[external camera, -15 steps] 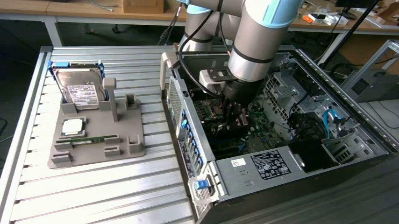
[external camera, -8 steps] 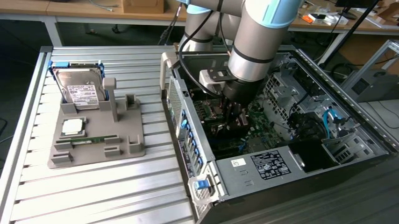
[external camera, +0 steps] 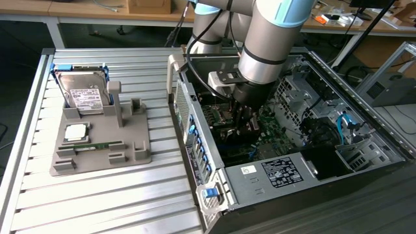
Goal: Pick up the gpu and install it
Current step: 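Insert the gpu into the slot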
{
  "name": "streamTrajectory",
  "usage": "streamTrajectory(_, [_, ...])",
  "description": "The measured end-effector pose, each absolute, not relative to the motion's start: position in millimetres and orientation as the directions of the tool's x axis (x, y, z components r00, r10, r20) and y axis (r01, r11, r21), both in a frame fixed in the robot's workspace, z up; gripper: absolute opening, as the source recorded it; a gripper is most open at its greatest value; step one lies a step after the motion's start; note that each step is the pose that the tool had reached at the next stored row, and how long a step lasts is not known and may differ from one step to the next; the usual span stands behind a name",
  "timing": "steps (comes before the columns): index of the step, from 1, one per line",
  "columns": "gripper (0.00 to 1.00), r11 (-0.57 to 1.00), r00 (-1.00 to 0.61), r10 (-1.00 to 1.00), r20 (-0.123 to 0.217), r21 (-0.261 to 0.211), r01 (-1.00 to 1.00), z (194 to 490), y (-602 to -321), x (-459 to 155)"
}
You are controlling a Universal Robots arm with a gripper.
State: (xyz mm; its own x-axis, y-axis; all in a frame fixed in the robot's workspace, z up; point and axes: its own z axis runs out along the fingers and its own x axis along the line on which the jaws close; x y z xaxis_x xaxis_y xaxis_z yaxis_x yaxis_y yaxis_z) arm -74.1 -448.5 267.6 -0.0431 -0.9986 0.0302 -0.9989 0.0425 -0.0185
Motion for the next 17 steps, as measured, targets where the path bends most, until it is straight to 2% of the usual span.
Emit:
streamTrajectory(7, [0.27, 0.042, -0.043, -0.998, 0.049, -0.019, -0.999, 267.7, -447.9, -74.1])
streamTrajectory(17, [0.27, 0.042, -0.043, -0.998, 0.049, -0.019, -0.999, 267.7, -446.4, -74.1])
